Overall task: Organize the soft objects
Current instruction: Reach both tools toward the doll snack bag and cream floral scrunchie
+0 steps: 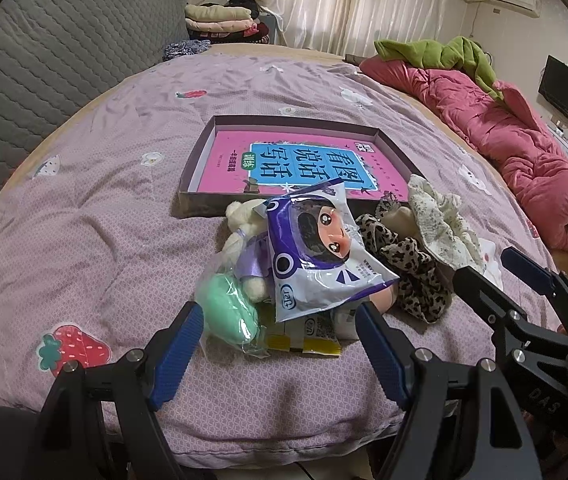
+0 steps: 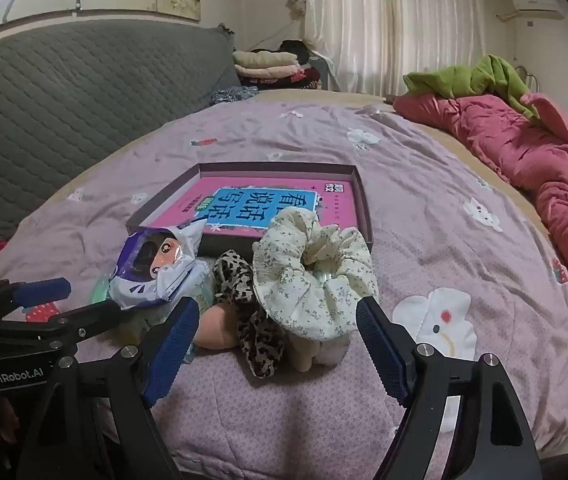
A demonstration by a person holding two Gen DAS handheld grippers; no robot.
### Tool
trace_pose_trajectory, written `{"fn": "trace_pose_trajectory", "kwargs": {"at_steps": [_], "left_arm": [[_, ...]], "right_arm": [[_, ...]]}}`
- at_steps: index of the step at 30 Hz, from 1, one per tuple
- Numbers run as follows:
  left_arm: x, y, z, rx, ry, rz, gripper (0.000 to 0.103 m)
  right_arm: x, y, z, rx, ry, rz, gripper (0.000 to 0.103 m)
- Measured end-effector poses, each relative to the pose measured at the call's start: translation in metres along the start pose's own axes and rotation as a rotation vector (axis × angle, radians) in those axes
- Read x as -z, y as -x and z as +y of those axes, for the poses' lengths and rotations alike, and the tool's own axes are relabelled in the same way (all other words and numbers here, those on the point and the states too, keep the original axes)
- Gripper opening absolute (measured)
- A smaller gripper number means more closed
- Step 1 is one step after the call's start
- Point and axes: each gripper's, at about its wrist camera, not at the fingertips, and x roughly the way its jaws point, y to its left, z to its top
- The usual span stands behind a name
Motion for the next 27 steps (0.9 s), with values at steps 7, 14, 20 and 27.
{"fn": "trace_pose_trajectory", "kwargs": {"at_steps": [7, 14, 20, 27], "left_arm": [[0.0006, -0.0002, -0.0018, 0.000, -0.001, -0.002, 0.078], [-0.0008, 0.0005, -0.0020, 0.001, -0.002, -0.005, 0.078], [-0.0019, 0.0008, 0.0005, 0.004, -0.002, -0.006, 0.078], [-0.0040, 0.0046, 0.0051, 0.025, 0.007, -0.015, 0.078]], "right_arm": [[-0.0001, 0.0015, 0.0003, 0.005, -0.001, -0.004, 0.082], [0.0014, 0.0017, -0.0013, -0.001, -0.001, -0.012, 0.082], [0.0012, 0.0028, -0.0024, -0.006, -0.003, -0.022, 0.082], [0.0014, 0.0032, -0.0032, 0.008, 0.009, 0.003, 0.082]]}}
